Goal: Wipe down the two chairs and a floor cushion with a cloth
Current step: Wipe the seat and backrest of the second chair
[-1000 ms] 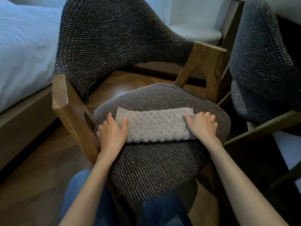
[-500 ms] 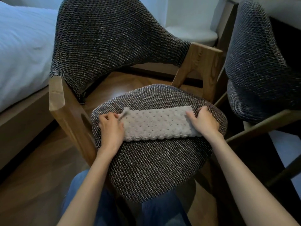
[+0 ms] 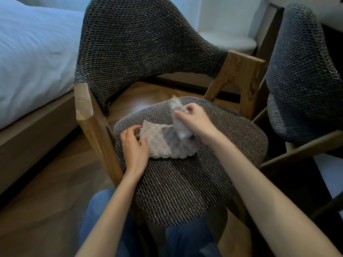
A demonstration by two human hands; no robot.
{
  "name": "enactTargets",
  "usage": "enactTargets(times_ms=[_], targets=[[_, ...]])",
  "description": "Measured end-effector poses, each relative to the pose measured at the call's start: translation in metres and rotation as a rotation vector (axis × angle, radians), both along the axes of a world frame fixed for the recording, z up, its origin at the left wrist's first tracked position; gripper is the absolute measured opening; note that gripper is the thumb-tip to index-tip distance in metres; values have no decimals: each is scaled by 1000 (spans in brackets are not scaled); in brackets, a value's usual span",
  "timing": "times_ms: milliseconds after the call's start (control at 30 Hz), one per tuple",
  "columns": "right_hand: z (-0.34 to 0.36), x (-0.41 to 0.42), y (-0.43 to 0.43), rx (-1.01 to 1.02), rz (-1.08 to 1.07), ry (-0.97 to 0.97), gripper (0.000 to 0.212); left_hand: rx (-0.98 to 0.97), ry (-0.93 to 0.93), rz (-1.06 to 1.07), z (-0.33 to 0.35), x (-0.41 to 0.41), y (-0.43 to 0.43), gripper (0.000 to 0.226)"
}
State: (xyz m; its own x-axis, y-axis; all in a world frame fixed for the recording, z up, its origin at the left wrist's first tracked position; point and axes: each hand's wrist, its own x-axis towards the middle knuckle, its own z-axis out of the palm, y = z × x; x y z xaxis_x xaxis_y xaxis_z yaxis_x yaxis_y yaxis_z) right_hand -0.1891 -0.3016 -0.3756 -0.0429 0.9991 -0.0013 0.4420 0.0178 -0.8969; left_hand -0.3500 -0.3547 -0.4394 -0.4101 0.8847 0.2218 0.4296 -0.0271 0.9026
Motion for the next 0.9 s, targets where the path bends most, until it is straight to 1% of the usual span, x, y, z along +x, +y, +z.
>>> enactTargets(times_ms=[67, 100, 133, 167, 200, 233, 267, 300, 333, 367, 400, 467, 500, 533, 600, 667, 700, 733, 767, 800, 833, 867, 900], targets=[[-5, -29, -8, -12, 128, -63, 28, 29, -26, 10, 0, 0, -1, 31], [-9, -37, -12, -49, 186, -81, 34, 37, -42, 19, 0, 0, -2, 31], [-12, -42, -15, -113, 234, -41, 37, 40, -59, 28, -1, -1, -2, 32], [-13, -44, -17, -181, 267, 44, 36, 42, -71, 39, -2, -2, -2, 35], [-14, -45, -18, -196, 282, 125, 34, 42, -75, 48, -4, -3, -2, 39], [-14, -43, -17, -115, 262, 128, 31, 43, -78, 54, -6, -4, -1, 42], [-14, -39, -15, 46, 218, 36, 28, 44, -86, 56, -7, -4, -1, 42], [-15, -35, -11, 224, 174, -99, 26, 47, -98, 58, -8, -4, 0, 40], [-18, -30, -8, 366, 153, -221, 26, 50, -106, 67, -8, -4, 0, 34], [-23, -27, -6, 425, 183, -331, 29, 54, -110, 88, -7, -3, 1, 27], [-30, -25, -4, 396, 258, -437, 34, 66, -119, 112, -6, -2, 2, 23], [-50, -23, -8, 199, 434, -653, 45, 85, -186, 130, -5, -1, 2, 29], [-60, -21, -12, 117, 486, -722, 48, 86, -225, 117, -4, 0, 1, 31], [-68, -18, -17, 83, 501, -739, 49, 84, -244, 96, -3, 0, 0, 31], [-74, -9, -23, 89, 478, -680, 49, 61, -176, 43, -4, -1, -1, 23], [-73, -5, -26, 128, 419, -580, 48, 36, -11, -2, -8, -2, -1, 21], [-72, -5, -27, 161, 325, -511, 47, 22, 40, -16, -9, -2, -1, 24], [-71, -5, -26, 170, 184, -451, 46, 18, 58, -18, -9, -3, -1, 26], [-69, -5, -24, 131, 37, -417, 50, 23, 46, -10, -9, -3, -1, 27], [-68, -6, -22, 56, -70, -432, 59, 31, 27, 0, -8, -3, -1, 27], [-68, -7, -21, -13, -113, -507, 68, 35, 20, 6, -8, -3, -1, 28], [-68, -9, -20, -59, -105, -581, 73, 34, 21, 5, -8, -3, -1, 28], [-68, -11, -20, -74, -78, -582, 73, 29, 20, -3, -8, -3, -1, 28]])
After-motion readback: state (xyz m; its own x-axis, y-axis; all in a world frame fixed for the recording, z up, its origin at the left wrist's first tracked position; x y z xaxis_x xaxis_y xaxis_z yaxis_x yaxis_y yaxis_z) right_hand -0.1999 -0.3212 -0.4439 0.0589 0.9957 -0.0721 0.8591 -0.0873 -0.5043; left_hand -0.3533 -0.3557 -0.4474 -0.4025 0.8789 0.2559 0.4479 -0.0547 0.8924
